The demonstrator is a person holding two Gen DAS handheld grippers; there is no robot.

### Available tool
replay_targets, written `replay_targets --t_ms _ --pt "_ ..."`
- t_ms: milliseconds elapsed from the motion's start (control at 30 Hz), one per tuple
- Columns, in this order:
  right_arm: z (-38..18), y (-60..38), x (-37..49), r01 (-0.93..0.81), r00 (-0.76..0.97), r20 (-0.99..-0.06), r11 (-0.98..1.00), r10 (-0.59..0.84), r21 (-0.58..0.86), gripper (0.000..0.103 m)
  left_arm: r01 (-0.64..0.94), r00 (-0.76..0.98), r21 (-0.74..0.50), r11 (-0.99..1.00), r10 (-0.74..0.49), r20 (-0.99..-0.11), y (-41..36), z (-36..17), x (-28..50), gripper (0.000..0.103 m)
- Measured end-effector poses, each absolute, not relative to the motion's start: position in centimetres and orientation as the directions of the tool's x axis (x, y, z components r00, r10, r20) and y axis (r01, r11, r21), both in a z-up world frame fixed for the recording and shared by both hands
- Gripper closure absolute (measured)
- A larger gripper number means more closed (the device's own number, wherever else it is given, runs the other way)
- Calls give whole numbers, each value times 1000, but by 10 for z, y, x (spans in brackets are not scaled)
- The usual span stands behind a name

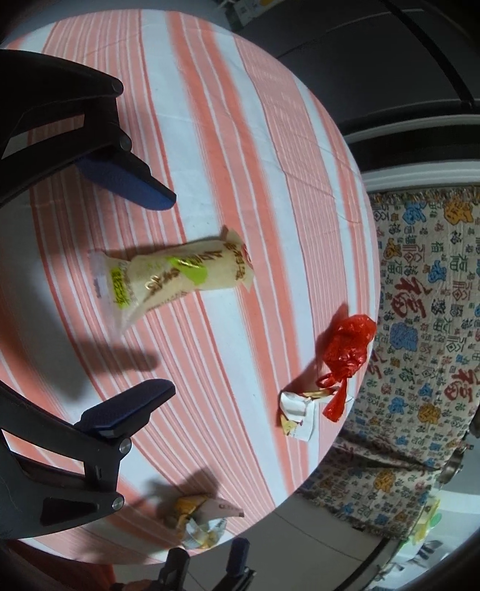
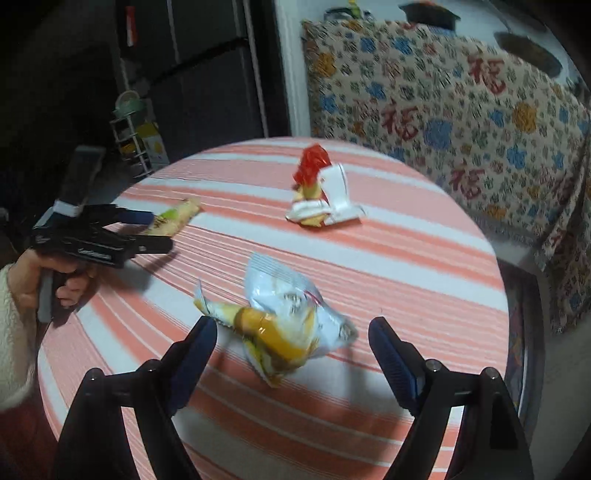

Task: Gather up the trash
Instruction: 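Grasp the cream snack bar wrapper with the left tool while the right tool grasps the yellow chip bag, then carry both wrappers over the blue wastebasket and open both tools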

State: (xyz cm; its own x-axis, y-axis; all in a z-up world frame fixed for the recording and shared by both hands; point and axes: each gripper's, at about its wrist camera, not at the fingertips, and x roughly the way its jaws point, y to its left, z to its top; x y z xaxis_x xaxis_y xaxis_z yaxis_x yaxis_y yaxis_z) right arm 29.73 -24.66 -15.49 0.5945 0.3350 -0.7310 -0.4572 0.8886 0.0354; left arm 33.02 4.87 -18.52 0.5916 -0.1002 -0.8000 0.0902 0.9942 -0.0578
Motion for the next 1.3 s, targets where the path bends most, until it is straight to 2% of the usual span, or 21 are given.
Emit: replay_targets --t_ms 167,200,233,267,367,500,933,1300 --pt "-165 -232 300 -492 582 -753 870 308 -24 18 82 586 -44 996 -84 -806 45 -189 334 21" --pt "-167 -231 300 -497 574 -759 868 308 -24 21 88 587 -42 995 -86 -805 44 -188 333 32" --pt "-169 -229 301 -501 563 -766 865 312 -16 54 90 591 -35 995 -81 -802 45 -187 331 53" --pt "-172 -229 304 -505 537 -781 863 319 6 71 90 595 -27 996 -76 -800 45 -186 331 65" --pt "-169 -235 307 -465 518 -785 882 338 73 78 91 604 -79 993 -119 -788 52 -182 329 80" --pt "-158 -243 302 -429 540 -763 896 356 114 78 102 628 -126 987 -163 -761 51 -174 324 88" --pt "-145 -279 291 -345 601 -730 929 326 131 79 179 645 -183 967 -256 -720 -1 -161 307 89" --pt "-141 -367 273 -165 657 -717 973 231 162 79 341 608 -225 913 -397 -687 -115 -138 296 89"
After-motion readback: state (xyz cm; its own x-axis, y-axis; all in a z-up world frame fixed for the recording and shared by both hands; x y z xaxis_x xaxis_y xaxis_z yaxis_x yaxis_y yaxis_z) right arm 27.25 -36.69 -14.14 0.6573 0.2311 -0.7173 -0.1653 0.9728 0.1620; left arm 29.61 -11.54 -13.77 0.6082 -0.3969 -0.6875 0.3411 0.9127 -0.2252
